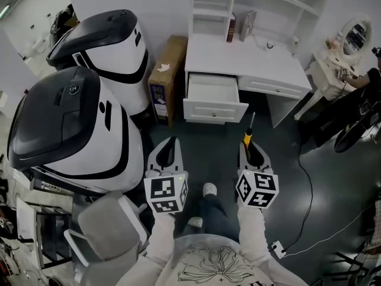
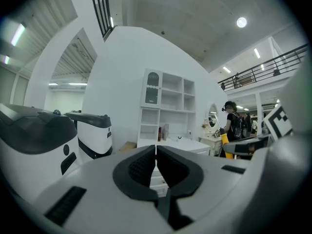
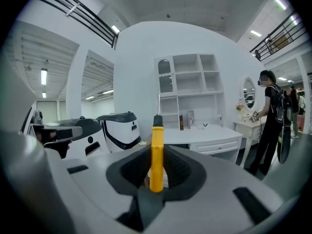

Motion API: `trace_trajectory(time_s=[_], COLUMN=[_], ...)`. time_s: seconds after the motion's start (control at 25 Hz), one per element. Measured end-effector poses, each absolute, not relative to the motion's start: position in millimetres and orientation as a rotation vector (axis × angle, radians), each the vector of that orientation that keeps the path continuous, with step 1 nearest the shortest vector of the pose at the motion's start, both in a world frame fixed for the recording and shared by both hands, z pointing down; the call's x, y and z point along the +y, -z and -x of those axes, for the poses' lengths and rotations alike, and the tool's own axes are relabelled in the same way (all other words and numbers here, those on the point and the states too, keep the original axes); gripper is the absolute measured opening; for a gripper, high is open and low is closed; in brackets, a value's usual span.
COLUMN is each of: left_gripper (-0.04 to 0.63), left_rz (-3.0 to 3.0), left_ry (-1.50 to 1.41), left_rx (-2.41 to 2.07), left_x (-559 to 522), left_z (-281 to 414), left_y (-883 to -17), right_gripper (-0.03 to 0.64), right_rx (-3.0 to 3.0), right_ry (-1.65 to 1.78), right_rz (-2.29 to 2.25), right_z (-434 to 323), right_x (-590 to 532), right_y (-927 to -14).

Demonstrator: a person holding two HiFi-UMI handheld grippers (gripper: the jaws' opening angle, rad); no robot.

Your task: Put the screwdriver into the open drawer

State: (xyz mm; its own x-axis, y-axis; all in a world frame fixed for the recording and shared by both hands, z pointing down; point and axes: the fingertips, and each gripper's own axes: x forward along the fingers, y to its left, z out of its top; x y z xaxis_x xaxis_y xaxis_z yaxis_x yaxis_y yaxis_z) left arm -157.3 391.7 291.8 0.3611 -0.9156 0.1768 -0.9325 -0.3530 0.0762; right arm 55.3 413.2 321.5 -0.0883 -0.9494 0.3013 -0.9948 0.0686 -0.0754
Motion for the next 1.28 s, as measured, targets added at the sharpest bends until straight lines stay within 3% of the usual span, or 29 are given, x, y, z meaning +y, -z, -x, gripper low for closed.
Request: trace_trajectory(time_s=[0.84, 1.28], left_gripper=[0.009, 0.009], left_rz=[-2.356, -2.326], left_ry=[-0.158, -0.205], left_rx=[-1.824, -1.836], left_x=[211.5, 159.5], left_z=[91.1, 66.4], left_y=[-286.5, -300.3], right_gripper=[0.072, 0.072], right_rx=[-2.299, -2.324], right_ry=[-0.368, -0.404], right_rz=[-1.856, -1.796], right_z=[-119.9, -136.9], right_x=[204.4, 146.9], right_y=[-309.9, -324.7])
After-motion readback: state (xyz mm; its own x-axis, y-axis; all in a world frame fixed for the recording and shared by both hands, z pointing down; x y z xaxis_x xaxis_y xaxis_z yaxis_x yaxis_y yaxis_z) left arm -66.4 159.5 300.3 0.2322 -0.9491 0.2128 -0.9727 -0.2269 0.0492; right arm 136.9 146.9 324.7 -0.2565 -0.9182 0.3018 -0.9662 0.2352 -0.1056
